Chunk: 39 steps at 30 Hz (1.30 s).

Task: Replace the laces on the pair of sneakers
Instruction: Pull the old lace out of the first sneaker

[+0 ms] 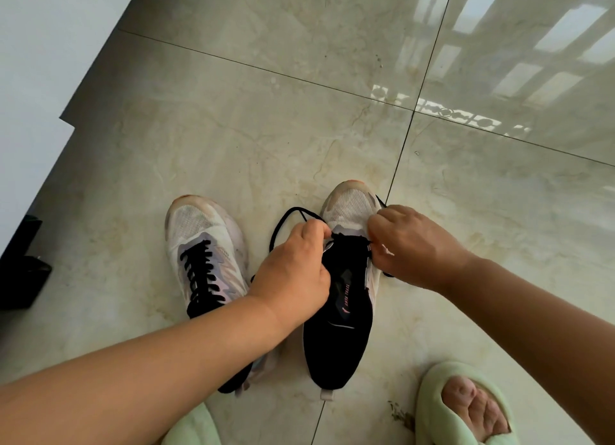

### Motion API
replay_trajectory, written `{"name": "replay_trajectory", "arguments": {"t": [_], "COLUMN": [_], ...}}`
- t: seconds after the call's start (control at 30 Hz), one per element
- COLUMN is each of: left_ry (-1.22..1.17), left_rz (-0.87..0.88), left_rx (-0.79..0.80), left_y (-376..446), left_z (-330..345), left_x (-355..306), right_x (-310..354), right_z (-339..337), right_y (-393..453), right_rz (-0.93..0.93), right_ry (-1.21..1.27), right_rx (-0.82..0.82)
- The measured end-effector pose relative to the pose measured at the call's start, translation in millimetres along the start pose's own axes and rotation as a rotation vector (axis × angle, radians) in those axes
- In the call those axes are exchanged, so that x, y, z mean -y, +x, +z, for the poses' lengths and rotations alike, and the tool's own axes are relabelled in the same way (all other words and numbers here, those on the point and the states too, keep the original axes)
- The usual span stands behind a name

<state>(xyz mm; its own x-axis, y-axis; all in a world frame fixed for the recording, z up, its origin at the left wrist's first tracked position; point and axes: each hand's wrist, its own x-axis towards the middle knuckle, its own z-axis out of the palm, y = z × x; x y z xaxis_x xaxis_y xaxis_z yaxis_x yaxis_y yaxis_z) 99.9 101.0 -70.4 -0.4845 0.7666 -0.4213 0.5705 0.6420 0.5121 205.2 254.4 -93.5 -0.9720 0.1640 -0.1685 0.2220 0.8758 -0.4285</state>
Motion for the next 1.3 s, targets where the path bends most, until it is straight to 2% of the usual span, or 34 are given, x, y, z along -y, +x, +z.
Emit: {"name": "replay_trajectory", "arguments": {"t": [0.13, 0.2, 0.33, 0.4, 0.47, 0.6, 0.67, 0.73, 0.83, 0.93, 1.0, 1.07, 1.13, 1.23, 1.3], "left_ry": [-0.009, -0.017, -0.027, -0.019, -0.012, 0.002, 0.006, 0.002, 0.0, -0.001, 0.001, 0.004, 0.006, 0.005, 0.006], "left_rz": [0.008, 0.009, 0.012, 0.008, -0.003, -0.011, -0.005, -0.006, -0.006, 0.001, 0.004, 0.003, 0.0, -0.007, -0.007], "left_rx": [-0.007, -0.023, -0.029, -0.03, -0.03, -0.024, -0.025, -0.03, -0.027, -0.031, -0.031, -0.025, -0.021, -0.027, -0.027], "left_y": [0, 0, 0, 0, 1, -1, -2, -2, -2, -2, -2, -2, -2, -2, -2], "left_z": [1, 1, 1, 1, 0, 0, 0, 1, 1, 1, 1, 1, 1, 1, 1], "left_x": [0, 1, 2, 2, 2, 1, 0, -1, 0, 1, 1, 1, 1, 2, 3], "right_x": [10, 11, 15, 17, 16, -2, -2, 2, 7, 14, 18, 19, 17, 7, -6], "right_z": [10, 14, 16, 17, 15, 10, 13, 14, 13, 17, 19, 18, 16, 15, 12], "right_y": [-2, -5, -7, -6, -5, -11, -13, -12, -10, -11, -11, -10, -11, -14, -19], "right_rz": [0.448, 0.596, 0.705, 0.717, 0.659, 0.378, 0.402, 0.562, 0.822, 0.847, 0.831, 0.809, 0.742, 0.587, 0.533], "right_ry": [0.313, 0.449, 0.932, 0.981, 0.812, 0.018, -0.017, 0.258, 0.716, 1.019, 1.078, 1.068, 0.934, 0.443, 0.198], "right_rx": [-0.08, -0.062, -0.077, -0.084, -0.116, -0.062, -0.071, -0.142, -0.065, 0.006, -0.009, -0.047, -0.099, -0.143, -0.102]}}
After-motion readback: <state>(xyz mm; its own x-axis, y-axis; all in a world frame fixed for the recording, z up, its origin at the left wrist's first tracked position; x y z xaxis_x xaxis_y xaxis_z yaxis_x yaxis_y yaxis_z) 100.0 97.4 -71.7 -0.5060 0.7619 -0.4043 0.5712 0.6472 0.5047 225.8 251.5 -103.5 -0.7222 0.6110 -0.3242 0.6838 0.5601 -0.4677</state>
